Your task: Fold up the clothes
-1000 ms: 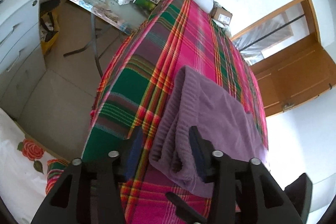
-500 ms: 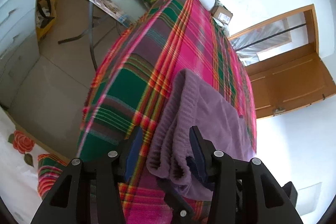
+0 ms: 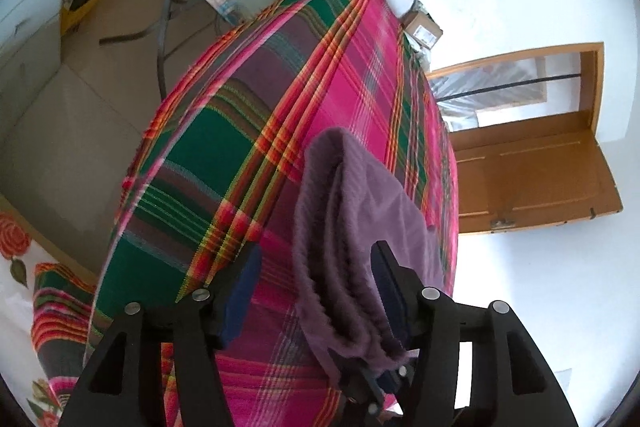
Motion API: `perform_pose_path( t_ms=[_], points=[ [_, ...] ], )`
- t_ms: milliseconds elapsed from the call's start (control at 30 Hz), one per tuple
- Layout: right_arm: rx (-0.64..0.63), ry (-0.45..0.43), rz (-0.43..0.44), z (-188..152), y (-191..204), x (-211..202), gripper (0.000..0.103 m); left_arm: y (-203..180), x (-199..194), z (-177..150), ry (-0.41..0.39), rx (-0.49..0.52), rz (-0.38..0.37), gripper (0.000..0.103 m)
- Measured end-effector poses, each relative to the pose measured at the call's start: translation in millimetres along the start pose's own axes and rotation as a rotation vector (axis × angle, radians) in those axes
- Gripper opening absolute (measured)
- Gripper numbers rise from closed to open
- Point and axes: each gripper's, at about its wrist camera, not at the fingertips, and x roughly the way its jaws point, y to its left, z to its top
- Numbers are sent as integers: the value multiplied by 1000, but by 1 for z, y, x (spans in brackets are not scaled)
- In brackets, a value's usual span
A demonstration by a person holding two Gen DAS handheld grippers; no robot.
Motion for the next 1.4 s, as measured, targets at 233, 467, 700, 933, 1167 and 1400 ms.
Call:
perform_pose_path(
  t_ms=[233,467,700,933,1167,1400],
  points=[
    [6,-14,18,-1,3,-11,10,-9,18,11,22,-10,-25,57],
    [8,-6,30,-1,1,-8,10,-21,35,23,42,15,-39,50],
    [25,17,41,3,3,-2,9,-17,43,32,30,18,-37,17],
    [18,16,38,9,7,5,9,-11,34,37,-15,20,-66,14],
    [33,45,46,8,12,10,9,-16,28,36,-39,58,-33,13],
    [48,47,61,7,4,12,8,-25,26,31,-44,74,-31,12]
  ],
)
